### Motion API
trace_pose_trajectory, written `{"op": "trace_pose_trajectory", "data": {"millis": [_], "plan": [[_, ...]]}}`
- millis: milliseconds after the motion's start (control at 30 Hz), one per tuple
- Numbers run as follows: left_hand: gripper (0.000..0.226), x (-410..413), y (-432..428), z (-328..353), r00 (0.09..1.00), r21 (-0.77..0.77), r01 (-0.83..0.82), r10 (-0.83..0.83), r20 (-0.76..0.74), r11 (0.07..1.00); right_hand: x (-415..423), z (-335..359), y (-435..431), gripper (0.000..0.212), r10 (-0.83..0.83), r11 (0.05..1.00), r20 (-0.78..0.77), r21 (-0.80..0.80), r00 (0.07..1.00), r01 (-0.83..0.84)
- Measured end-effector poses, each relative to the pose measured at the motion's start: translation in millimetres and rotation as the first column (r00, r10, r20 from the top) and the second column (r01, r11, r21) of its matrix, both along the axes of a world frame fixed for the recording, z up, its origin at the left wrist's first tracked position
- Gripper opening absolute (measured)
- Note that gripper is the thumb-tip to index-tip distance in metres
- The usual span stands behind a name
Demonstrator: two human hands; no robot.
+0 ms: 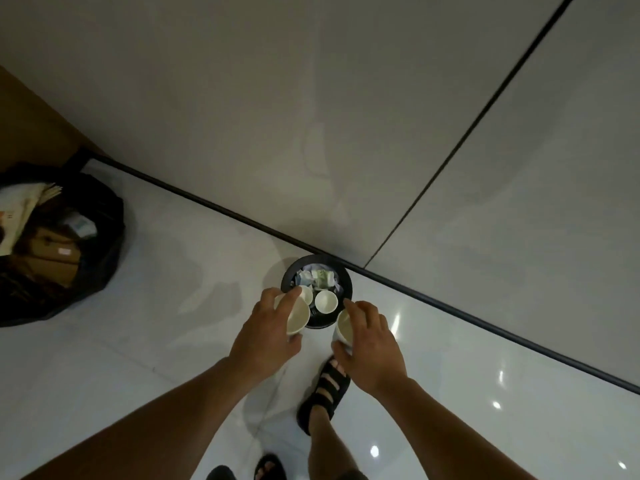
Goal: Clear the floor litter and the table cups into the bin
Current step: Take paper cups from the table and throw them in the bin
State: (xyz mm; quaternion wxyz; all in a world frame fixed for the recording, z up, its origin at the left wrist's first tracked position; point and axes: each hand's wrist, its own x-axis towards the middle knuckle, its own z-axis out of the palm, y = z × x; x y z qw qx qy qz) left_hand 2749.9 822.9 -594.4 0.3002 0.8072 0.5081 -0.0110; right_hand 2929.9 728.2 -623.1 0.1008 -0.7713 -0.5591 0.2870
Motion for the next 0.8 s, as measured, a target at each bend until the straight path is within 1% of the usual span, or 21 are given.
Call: {"op": "trace_pose_trajectory", "data": {"millis": [200, 367, 533, 600, 700, 767, 800], "plan": [[0.081, 30, 63, -139, 1.000, 0.004, 0.014, -0.014, -0.017, 1.000, 16, -131, 59, 0.075, -0.010, 1.000, 0.039, 0.028, 0.999, 0.009], [0.081, 42, 86, -250, 0.998, -0.026, 0.063, -0.064, -0.020, 0.998, 7, -234, 85, 0.073, -0.037, 0.999, 0.063, 0.040, 0.997, 0.035], [0.080, 37, 86, -323, 0.990, -0.059, 0.140, -0.141, -0.002, 0.988, -2, -303, 91, 0.073, -0.064, 0.996, 0.124, 0.065, 0.990, 0.057], [0.079, 33, 87, -339, 0.982, -0.010, 0.187, -0.188, -0.028, 0.982, -2, -318, 93, 0.074, -0.060, 0.995, 0.142, 0.086, 0.988, 0.048], [0.080, 30, 94, -355, 0.945, 0.149, 0.312, -0.290, -0.155, 0.938, 2, -332, 96, 0.074, -0.045, 0.993, 0.216, 0.120, 0.975, 0.019], [0.079, 29, 99, -361, 0.918, 0.216, 0.370, -0.320, -0.235, 0.904, 5, -337, 98, 0.076, -0.026, 0.996, 0.277, 0.084, 0.961, 0.003], [0.081, 29, 99, -363, 0.908, 0.217, 0.388, -0.330, -0.259, 0.896, 6, -340, 97, 0.079, -0.003, 0.999, 0.295, 0.043, 0.955, -0.010]]}}
